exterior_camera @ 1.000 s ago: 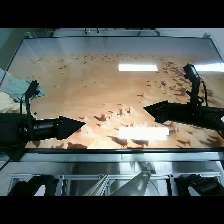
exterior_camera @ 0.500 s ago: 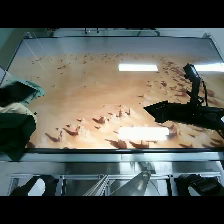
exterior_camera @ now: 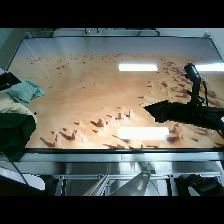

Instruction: Fold the shirts.

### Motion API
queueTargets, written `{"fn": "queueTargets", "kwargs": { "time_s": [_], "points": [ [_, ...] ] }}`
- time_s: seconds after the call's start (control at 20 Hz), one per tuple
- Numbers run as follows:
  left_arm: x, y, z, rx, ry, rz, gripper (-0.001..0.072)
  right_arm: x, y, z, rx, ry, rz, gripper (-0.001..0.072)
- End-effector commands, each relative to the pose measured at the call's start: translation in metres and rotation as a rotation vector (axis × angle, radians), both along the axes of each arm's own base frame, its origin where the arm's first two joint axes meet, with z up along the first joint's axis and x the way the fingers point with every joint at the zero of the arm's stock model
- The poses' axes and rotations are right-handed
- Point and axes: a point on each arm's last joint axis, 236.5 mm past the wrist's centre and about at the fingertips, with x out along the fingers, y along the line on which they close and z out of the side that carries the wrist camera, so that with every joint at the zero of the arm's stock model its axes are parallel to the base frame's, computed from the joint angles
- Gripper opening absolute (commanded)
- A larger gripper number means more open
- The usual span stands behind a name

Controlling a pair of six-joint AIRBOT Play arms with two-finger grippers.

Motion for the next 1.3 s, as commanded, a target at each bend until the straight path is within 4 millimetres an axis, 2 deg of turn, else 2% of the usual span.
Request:
{"fn": "queueTargets", "kwargs": {
  "time_s": [0.0,0.05,0.15,0.25,0.3,0.35,0.45,0.55,0.6,0.65,0.75,0.85,0.9,1.0,1.1,1.15,1.2,1.25],
  "points": [
    [0.021,-0.005,-0.089,0.062,0.170,-0.059,0.0718,0.000,0.004,0.005,0.033,0.004,-0.005,0.0020],
    [0.020,-0.007,-0.097,0.091,0.193,-0.076,0.0615,0.000,0.006,0.007,0.049,0.008,-0.005,0.0021],
    [0.016,-0.013,-0.098,0.118,0.213,-0.099,-0.0002,-0.001,0.009,0.011,0.076,0.015,-0.006,0.0020],
    [0.028,-0.036,-0.072,0.084,0.161,-0.114,0.0017,-0.001,0.009,0.011,0.078,0.015,-0.006,0.0020],
    [0.038,-0.061,-0.046,0.041,0.100,-0.149,0.0017,0.000,0.009,0.012,0.081,0.013,-0.010,0.0020],
    [0.048,-0.094,-0.016,-0.021,0.025,-0.209,0.0017,0.001,0.009,0.013,0.083,0.009,-0.015,0.0020],
    [0.053,-0.181,0.070,-0.196,-0.146,-0.373,0.0017,0.001,0.010,0.014,0.094,0.012,-0.014,0.0020],
    [0.027,-0.272,0.159,-0.338,-0.273,-0.561,0.0018,0.005,0.009,0.017,0.101,0.000,-0.030,0.0021],
    [0.008,-0.309,0.191,-0.363,-0.305,-0.649,0.0018,0.007,0.009,0.018,0.103,-0.004,-0.035,0.0021],
    [-0.014,-0.344,0.216,-0.359,-0.325,-0.738,0.0018,0.007,0.008,0.018,0.103,-0.006,-0.038,0.0021],
    [-0.058,-0.405,0.246,-0.357,-0.339,-0.900,0.0019,0.009,0.007,0.018,0.103,-0.010,-0.044,0.0021],
    [-0.103,-0.458,0.262,-0.367,-0.329,-1.052,0.0019,0.009,0.007,0.018,0.103,-0.010,-0.044,0.0021],
    [-0.122,-0.478,0.260,-0.377,-0.291,-1.102,0.0020,0.008,0.007,0.018,0.102,-0.008,-0.041,0.0021],
    [-0.151,-0.502,0.238,-0.384,-0.159,-1.151,0.0019,0.005,0.007,0.014,0.087,0.001,-0.028,0.0022],
    [-0.172,-0.520,0.206,-0.418,-0.046,-1.177,0.0019,0.001,0.003,0.008,0.067,0.023,-0.016,0.0028],
    [-0.178,-0.526,0.191,-0.433,-0.001,-1.176,0.0019,-0.001,-0.003,0.005,0.062,0.050,-0.017,0.0142],
    [-0.183,-0.530,0.173,-0.447,0.046,-1.163,0.0016,-0.003,-0.011,0.001,0.069,0.098,-0.036,0.0358],
    [-0.187,-0.532,0.159,-0.457,0.084,-1.152,0.0037,-0.006,-0.020,-0.004,0.073,0.149,-0.051,0.0408]
  ]
}}
